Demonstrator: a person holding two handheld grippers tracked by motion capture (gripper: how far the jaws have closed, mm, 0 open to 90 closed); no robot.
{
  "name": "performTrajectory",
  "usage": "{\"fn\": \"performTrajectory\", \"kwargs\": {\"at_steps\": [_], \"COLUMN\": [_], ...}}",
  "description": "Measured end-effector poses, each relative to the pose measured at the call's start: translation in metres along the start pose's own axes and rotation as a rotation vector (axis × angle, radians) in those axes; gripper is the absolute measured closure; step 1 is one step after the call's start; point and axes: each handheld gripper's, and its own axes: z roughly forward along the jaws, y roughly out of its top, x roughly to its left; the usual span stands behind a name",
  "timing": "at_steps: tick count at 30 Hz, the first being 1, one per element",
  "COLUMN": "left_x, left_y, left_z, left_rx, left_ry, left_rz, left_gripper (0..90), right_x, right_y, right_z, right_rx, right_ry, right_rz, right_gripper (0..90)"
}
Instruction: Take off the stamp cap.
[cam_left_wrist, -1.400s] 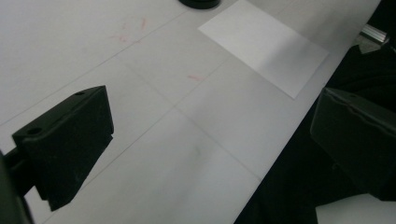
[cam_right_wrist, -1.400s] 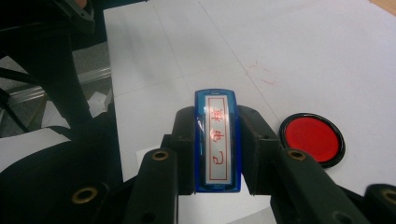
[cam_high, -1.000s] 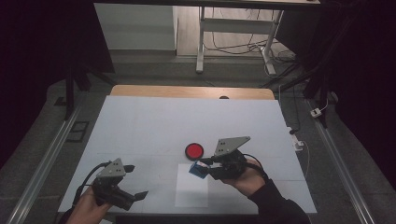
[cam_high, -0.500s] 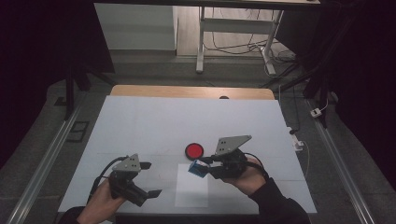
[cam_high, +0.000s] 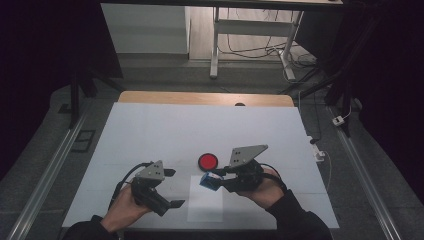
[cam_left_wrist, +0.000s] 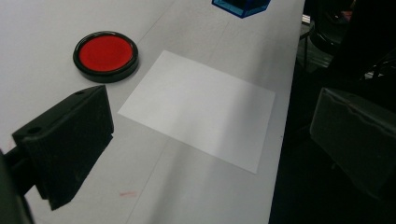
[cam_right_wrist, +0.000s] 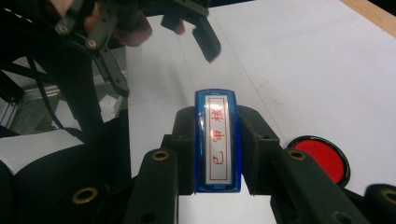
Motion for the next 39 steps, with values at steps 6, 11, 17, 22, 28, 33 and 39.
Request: {"fn": "performTrajectory", "kwargs": {"at_steps": [6, 11, 17, 22, 28, 33, 39], "left_x": [0.002, 0.005, 0.008, 0.008, 0.007, 0.006, 0.01], "left_y": [0.007, 0.012, 0.017, 0.022, 0.027, 0.028, 0.026], "left_z": [0.009, 0.02, 0.034, 0.04, 0.046, 0.045, 0.04], "left_rx": [-0.01, -0.001, 0.003, 0.004, 0.014, -0.008, -0.053], "left_ry": [-0.041, -0.068, -0.095, -0.114, -0.142, -0.161, -0.207], "left_rz": [0.015, 0.037, 0.054, 0.087, 0.133, 0.181, 0.196], "left_gripper": [0.0, 0.0, 0.0, 0.0, 3.9, 19.0, 41.1], "right_x": [0.001, 0.002, 0.003, 0.004, 0.005, 0.006, 0.007], "right_y": [0.001, 0.002, 0.003, 0.004, 0.004, 0.004, 0.003], "right_z": [0.001, 0.003, 0.004, 0.005, 0.007, 0.007, 0.008], "right_rx": [0.0, -0.002, -0.002, -0.002, 0.002, -0.003, -0.009], "right_ry": [0.013, 0.025, 0.036, 0.046, 0.059, 0.072, 0.085], "right_rz": [-0.007, -0.018, -0.023, -0.03, -0.035, -0.043, -0.051], "right_gripper": [69.5, 69.4, 69.5, 69.5, 69.4, 69.4, 69.5]}}
